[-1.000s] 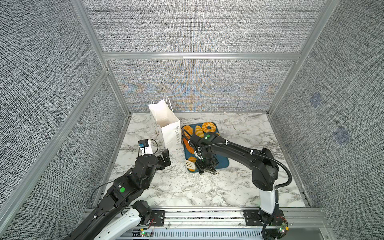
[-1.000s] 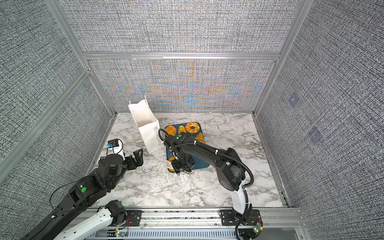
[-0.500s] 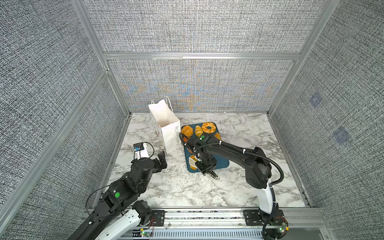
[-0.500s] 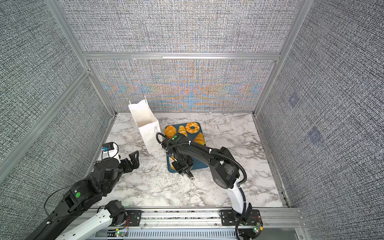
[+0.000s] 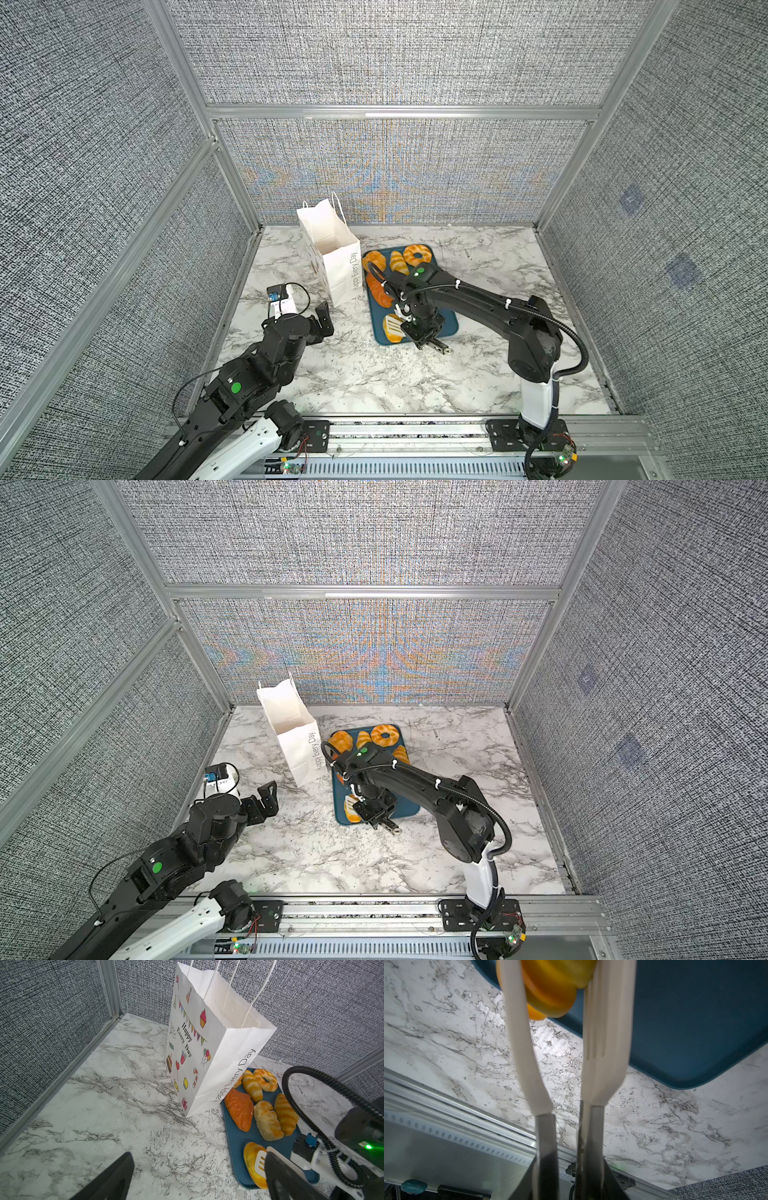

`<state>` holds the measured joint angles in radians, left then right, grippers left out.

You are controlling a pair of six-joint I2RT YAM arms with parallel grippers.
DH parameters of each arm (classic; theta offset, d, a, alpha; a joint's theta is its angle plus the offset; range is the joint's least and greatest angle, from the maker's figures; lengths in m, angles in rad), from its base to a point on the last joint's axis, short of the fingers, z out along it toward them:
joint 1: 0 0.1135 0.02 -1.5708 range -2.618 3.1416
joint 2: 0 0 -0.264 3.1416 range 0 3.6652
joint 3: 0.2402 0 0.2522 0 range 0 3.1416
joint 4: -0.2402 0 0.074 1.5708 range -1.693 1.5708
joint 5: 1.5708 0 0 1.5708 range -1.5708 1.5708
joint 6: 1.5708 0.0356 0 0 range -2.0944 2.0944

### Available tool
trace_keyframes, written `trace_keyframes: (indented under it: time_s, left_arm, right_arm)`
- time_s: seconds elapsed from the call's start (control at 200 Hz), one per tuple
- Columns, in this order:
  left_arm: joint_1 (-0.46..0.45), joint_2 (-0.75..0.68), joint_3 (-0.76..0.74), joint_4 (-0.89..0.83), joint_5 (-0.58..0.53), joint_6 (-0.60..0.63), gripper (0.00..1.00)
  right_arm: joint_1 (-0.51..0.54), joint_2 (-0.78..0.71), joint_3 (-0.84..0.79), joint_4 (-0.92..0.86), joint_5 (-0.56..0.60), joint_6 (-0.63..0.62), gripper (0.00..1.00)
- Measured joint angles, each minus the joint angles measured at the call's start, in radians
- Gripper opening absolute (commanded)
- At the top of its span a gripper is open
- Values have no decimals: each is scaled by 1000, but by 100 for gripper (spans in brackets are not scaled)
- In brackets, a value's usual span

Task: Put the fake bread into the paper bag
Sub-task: 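Close the tongs on a striped croissant with the right gripper, then lift the croissant in the tongs and carry it over the bag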

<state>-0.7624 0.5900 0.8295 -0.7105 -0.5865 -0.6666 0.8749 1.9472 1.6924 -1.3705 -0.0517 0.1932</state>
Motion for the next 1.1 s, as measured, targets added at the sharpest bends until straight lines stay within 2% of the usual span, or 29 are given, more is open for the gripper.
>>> trace_keyframes:
  time_s: [0.51,0.93,1.101]
  left_arm:
    - [5,64,45,-3,-16,16,99]
    - [78,115,128,2,-3,85,99]
    - [130,128,141,5,47,115,99]
  right_arm:
    - [-69,-139,-21,34,-9,-103,31]
    - [-99,-180,148,-9,-8,-150,32]
    - [-113,-182,260,-40,-13,-153,31]
